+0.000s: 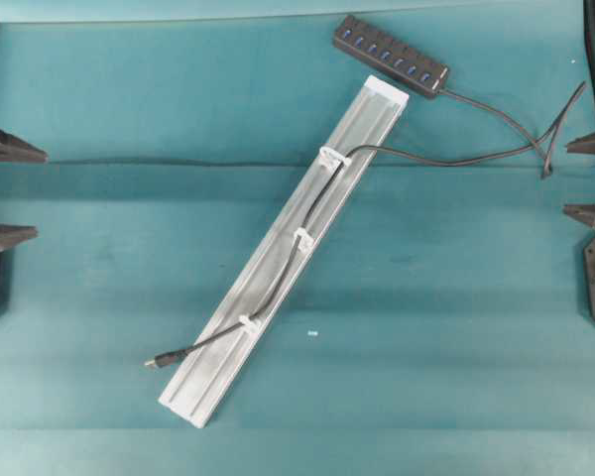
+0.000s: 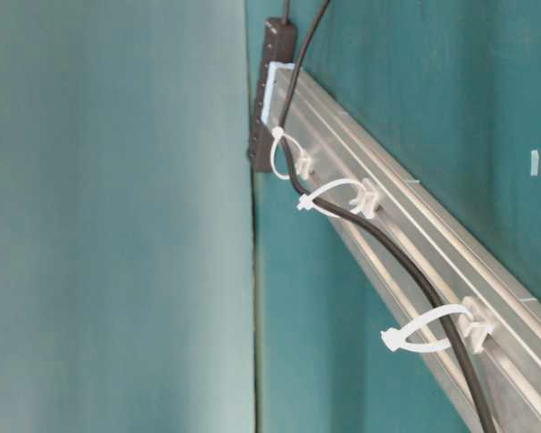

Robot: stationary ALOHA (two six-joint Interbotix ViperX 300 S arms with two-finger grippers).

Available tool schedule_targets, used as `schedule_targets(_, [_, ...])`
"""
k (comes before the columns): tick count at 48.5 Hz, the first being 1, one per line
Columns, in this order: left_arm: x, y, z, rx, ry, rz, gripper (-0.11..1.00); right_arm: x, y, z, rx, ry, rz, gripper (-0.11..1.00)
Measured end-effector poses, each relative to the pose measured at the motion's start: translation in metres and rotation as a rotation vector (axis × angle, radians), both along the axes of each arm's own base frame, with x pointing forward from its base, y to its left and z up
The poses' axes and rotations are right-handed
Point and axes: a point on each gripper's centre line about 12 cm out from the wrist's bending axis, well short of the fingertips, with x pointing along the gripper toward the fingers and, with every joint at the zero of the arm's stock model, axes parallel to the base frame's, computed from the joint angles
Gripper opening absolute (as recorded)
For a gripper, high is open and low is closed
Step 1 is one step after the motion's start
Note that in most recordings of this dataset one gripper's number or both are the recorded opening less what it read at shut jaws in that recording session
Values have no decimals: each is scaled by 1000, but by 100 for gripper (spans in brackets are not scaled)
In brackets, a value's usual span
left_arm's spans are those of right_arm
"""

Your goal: Pass the USB cable through three rings with both arms.

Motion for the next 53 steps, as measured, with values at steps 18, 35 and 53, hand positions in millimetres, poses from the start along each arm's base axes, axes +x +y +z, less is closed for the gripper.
schedule_targets(18, [2,0,-4,26,-25,-1,96,-6,-4,-3,5,-26,-45,85])
schedule_targets(35, [2,0,-8,26,-17,-1,96,-7,-4,-13,68,-27,-56,85])
schedule_targets(53, [0,0,-18,-4,-1,-1,96,-16,-2,-6,50,-79,-58,85])
